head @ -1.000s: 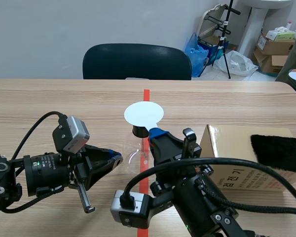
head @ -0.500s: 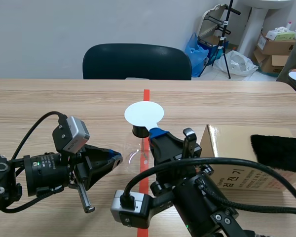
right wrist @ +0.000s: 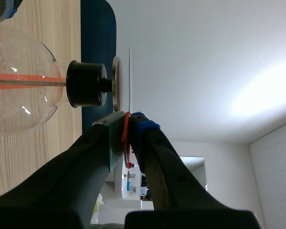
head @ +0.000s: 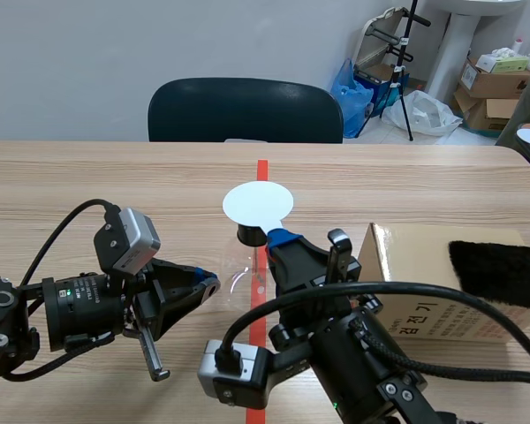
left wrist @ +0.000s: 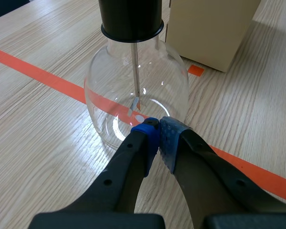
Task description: Do the electroscope experiment
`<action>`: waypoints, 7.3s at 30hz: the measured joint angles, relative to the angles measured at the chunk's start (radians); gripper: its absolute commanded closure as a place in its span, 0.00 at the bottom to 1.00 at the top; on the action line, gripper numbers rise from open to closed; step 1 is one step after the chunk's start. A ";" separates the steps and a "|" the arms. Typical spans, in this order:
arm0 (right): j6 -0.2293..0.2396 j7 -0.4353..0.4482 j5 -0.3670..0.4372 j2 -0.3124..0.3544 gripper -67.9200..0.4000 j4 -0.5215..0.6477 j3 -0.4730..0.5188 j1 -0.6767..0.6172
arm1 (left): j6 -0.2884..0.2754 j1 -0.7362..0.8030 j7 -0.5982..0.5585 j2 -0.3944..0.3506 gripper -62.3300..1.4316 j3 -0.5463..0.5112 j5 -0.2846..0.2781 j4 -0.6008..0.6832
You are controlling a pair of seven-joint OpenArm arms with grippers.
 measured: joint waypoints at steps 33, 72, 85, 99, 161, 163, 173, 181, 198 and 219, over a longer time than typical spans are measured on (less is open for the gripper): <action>0.000 -0.005 0.000 0.000 0.98 0.000 0.000 0.000 | 0.000 0.000 0.000 0.000 0.93 0.000 0.000 0.000; 0.000 -0.005 0.000 0.000 0.98 0.000 0.000 0.000 | 0.000 0.000 0.000 0.000 0.93 0.000 0.000 0.000; 0.000 -0.005 0.000 0.000 0.98 0.000 0.000 0.000 | 0.000 0.000 0.000 0.000 0.93 0.000 0.000 0.000; 0.000 -0.068 0.000 0.000 0.98 0.000 0.000 0.000 | 0.000 0.000 0.000 0.000 0.93 0.000 0.000 0.000; 0.000 -0.079 0.000 0.000 0.98 0.000 0.000 0.008 | 0.000 0.000 0.000 0.000 0.93 0.000 0.000 0.000; 0.000 -0.051 0.000 0.000 0.98 0.000 0.000 0.011 | 0.000 0.000 0.000 0.000 0.93 0.000 0.000 0.000; 0.000 0.004 0.000 0.000 0.98 0.000 0.000 0.011 | 0.000 0.000 0.000 0.000 0.93 0.000 0.000 0.000; 0.000 0.003 0.000 0.000 0.98 0.000 0.000 0.011 | 0.000 0.000 0.000 0.000 0.93 0.000 0.000 0.000; 0.000 0.003 0.000 0.000 0.98 0.000 0.000 0.011 | 0.000 0.000 0.000 0.000 0.93 0.000 0.000 0.000; 0.000 -0.029 0.000 0.000 0.98 0.000 0.000 0.011 | 0.000 0.000 0.000 0.000 0.93 0.000 0.000 0.000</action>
